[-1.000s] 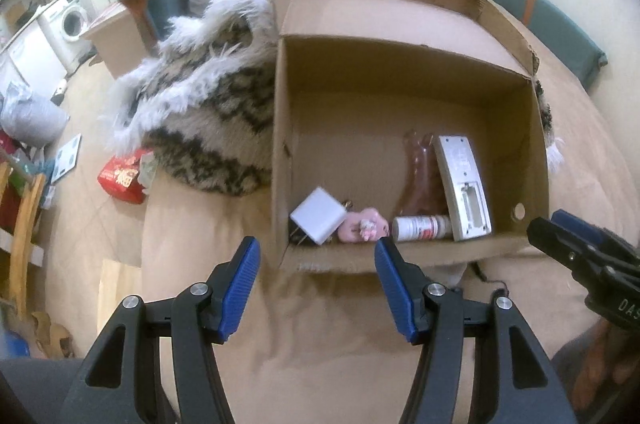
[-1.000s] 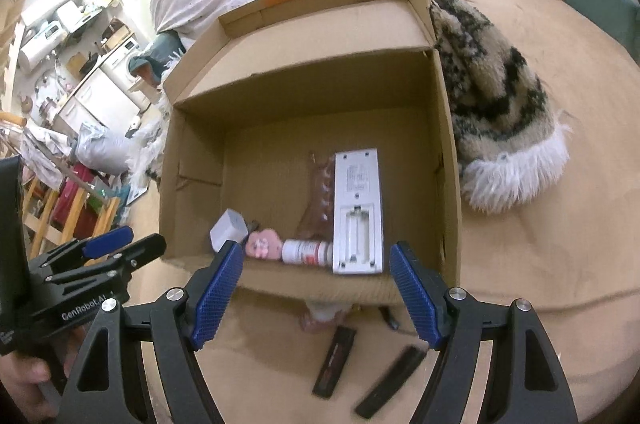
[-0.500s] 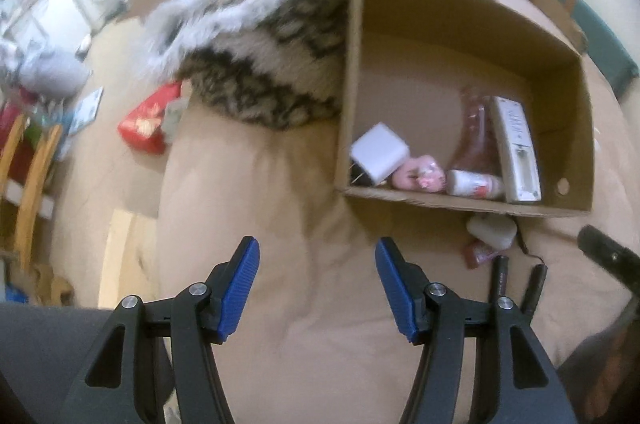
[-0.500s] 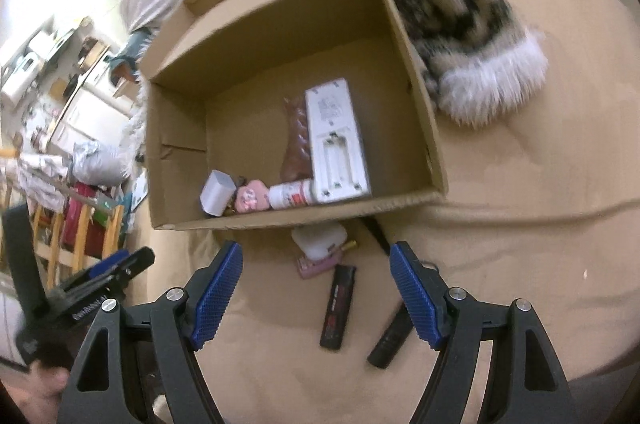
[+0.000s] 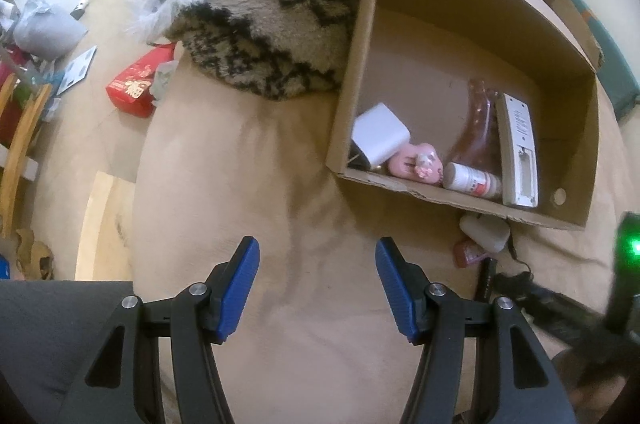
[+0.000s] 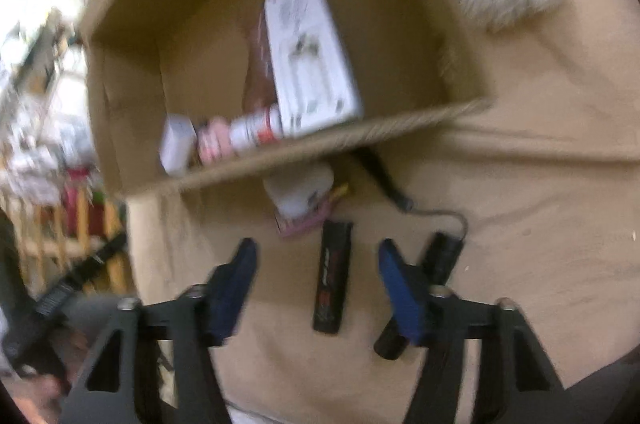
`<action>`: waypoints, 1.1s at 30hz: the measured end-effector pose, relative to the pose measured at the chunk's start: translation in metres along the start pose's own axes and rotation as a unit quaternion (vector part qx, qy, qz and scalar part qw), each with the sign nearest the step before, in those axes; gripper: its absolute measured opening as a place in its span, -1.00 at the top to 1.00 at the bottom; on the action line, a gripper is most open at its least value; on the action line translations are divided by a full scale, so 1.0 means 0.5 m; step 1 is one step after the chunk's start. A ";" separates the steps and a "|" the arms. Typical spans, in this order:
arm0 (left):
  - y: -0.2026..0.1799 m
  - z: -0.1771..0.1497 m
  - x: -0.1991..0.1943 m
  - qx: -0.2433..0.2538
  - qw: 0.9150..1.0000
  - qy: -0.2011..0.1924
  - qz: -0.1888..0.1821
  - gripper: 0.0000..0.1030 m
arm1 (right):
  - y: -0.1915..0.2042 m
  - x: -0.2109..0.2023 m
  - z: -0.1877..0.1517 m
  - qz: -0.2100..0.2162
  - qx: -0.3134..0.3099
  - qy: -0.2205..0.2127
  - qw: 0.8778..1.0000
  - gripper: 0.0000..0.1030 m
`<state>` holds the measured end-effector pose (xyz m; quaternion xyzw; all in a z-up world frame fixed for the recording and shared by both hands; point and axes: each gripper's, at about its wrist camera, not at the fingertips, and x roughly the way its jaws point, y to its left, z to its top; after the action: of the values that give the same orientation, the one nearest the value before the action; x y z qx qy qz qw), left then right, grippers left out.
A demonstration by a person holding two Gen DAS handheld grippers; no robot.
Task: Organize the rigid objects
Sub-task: 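Grasp the black cylinder with red label with the right gripper, then grasp the pink perfume bottle with the left gripper while the right holds the battery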
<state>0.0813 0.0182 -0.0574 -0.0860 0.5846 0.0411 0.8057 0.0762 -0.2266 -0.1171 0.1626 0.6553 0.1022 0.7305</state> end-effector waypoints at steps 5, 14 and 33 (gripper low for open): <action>-0.004 0.000 -0.001 0.004 1.000 -0.003 0.004 -0.11 | 0.029 0.067 -0.014 -0.052 -0.029 0.034 0.998 0.16; -0.001 -0.007 0.009 0.013 1.000 0.003 0.012 -0.11 | 0.044 0.030 -0.033 -0.047 -0.045 0.013 0.998 0.59; -0.233 -0.059 0.141 -0.057 0.995 0.050 -0.070 -0.24 | -0.069 -0.159 -0.009 0.028 0.042 -0.128 0.990 0.59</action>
<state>0.0954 -0.1040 -0.1227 -0.1748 0.6136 0.0137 0.7699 0.0597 -0.2872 -0.0568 0.2227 0.5553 0.0735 0.7979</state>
